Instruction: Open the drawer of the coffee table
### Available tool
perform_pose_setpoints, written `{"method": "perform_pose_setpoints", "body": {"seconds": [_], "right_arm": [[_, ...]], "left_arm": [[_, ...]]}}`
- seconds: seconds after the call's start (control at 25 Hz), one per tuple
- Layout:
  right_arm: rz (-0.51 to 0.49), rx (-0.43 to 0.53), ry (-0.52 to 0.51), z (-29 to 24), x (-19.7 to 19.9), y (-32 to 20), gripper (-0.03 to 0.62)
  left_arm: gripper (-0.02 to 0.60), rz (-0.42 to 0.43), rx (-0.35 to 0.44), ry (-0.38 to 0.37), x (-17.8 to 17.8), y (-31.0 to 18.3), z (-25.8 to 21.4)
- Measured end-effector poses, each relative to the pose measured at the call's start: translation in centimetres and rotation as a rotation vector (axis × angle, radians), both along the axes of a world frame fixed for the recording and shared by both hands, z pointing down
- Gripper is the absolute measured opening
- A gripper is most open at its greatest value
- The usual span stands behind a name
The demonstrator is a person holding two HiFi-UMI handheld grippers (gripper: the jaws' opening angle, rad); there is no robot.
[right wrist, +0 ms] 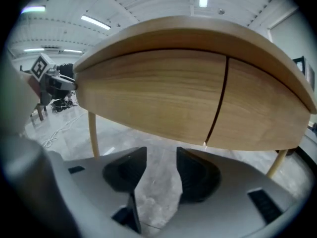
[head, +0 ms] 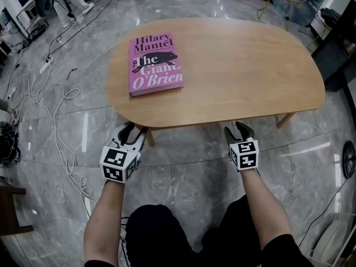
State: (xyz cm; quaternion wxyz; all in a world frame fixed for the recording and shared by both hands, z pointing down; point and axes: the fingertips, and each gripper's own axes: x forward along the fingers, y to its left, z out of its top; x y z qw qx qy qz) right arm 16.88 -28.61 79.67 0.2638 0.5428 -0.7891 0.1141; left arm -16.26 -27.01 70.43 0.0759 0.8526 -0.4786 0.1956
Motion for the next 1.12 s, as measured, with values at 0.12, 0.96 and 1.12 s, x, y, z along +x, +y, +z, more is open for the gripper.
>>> {"method": "perform_pose_setpoints", "body": {"seconds": [0.12, 0.96, 1.12], "right_arm": [[0.023, 0.012, -0.015, 0.9, 0.6, -1.1, 0.194], [0.094, 0.106, -0.152, -0.9, 1.6, -1.6, 0.013], [0.071, 0.109, -0.156, -1.5, 2.1, -1.0, 0.105]], "left_arm": [[0.167, 0.003, 0.002, -0.002, 0.0, 0.0, 0.2], [0.147, 0.046, 0.000, 0.022, -0.1, -0.2, 0.1], [0.144, 0.058, -0.005, 0.002, -0.3, -0.3, 0.3]]}}
